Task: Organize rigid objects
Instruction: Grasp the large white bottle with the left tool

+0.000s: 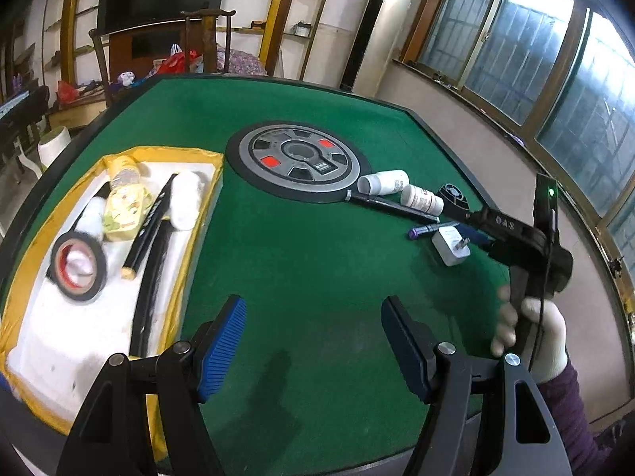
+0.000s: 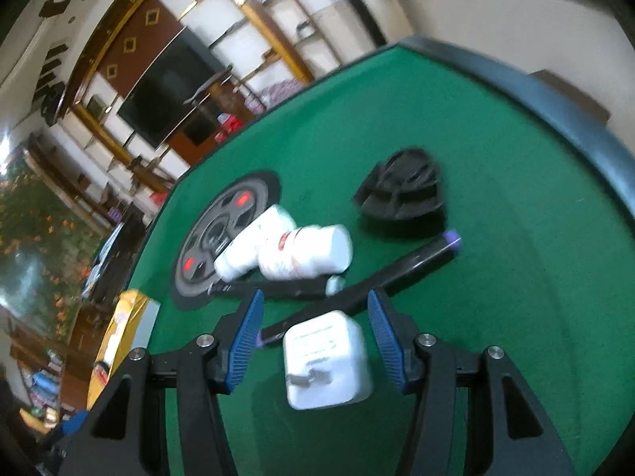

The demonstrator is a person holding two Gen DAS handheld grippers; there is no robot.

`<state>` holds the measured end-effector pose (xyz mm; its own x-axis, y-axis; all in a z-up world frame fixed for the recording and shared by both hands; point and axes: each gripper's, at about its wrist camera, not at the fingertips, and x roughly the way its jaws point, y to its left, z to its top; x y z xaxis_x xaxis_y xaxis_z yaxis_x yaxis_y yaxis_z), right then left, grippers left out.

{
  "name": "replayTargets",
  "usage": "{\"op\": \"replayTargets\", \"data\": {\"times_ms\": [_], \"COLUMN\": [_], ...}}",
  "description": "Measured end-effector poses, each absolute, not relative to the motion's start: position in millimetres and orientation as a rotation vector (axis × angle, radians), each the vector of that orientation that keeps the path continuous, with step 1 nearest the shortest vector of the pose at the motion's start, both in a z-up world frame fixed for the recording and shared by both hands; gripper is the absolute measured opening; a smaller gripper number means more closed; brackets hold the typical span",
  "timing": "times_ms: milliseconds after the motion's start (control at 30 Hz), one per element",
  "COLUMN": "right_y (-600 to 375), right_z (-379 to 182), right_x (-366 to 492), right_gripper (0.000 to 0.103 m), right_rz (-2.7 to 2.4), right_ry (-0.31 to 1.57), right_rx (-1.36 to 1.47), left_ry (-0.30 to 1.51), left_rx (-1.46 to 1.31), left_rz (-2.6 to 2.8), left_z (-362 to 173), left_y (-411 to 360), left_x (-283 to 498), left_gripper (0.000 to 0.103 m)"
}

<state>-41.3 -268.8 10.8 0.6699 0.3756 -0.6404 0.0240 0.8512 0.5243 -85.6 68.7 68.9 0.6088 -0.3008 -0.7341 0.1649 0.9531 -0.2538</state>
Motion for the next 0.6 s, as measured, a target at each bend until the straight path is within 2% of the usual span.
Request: {"op": "replayTargets", "data": {"times_ms": [233, 367, 500, 600], "right_y": [-262.6, -295.7, -317.7, -318.9], "right_z": [15.9, 18.8, 8.3, 3.4], "right_x": [-48.4, -55.2, -55.9, -53.3], "right_gripper": [0.054, 0.069, 0.069, 0.069], "right_rz": [0.437, 0.324, 0.265, 0.242], "right_ry": [0.804, 0.719, 0.709, 0.725], "right_rx": [0.627, 0.729, 0.850, 0.867], "left_ry": [0.880, 0.863, 0.875, 0.920], "left_rx": [-0.178, -0.078, 0.030, -0.001], "left_rz": [-0.345, -0.366, -0.404, -0.429], "left_z": [64.5, 64.2, 59.4, 50.2], "left_y": [44.3, 15.8, -17.6, -34.1], "left_x": [-49.6, -19.6, 19.6, 56.5], "left_gripper": [0.074, 0.074, 0.074, 0.074]}}
